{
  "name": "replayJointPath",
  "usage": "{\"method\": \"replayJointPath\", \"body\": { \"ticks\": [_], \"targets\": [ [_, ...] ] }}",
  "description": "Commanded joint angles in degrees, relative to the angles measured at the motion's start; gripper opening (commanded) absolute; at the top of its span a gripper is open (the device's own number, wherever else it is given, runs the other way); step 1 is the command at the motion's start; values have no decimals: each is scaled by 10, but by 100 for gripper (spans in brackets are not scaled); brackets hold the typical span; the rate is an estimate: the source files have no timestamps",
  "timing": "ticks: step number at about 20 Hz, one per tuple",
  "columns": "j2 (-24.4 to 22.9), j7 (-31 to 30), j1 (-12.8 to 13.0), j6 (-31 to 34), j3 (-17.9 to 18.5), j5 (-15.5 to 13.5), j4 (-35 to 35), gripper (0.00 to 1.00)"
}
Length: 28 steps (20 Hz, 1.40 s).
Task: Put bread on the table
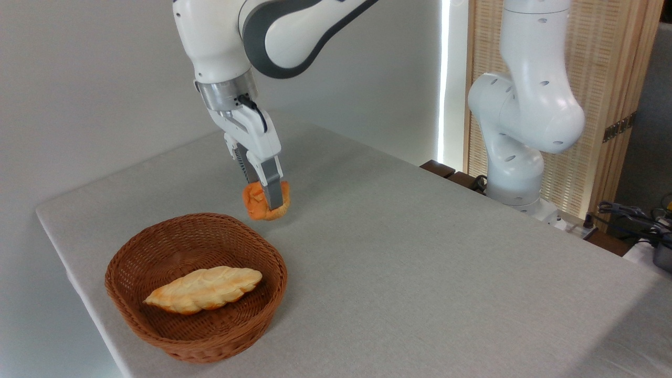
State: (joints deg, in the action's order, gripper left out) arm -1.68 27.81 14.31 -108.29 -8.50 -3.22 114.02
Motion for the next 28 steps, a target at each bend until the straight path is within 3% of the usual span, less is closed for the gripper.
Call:
{"method": "replayJointPath", "body": {
  "ticks": [1, 18, 22, 25, 28],
  "targets": [
    [15, -8, 14, -18, 5, -9, 3, 100],
    [12, -10, 14, -17, 5, -8, -9, 100],
    [4, -7, 5, -10, 16, -7, -61, 100],
    [-3, -4, 0, -5, 53, -5, -99, 100],
    [-5, -4, -2, -2, 67, -2, -115, 100]
  ]
}}
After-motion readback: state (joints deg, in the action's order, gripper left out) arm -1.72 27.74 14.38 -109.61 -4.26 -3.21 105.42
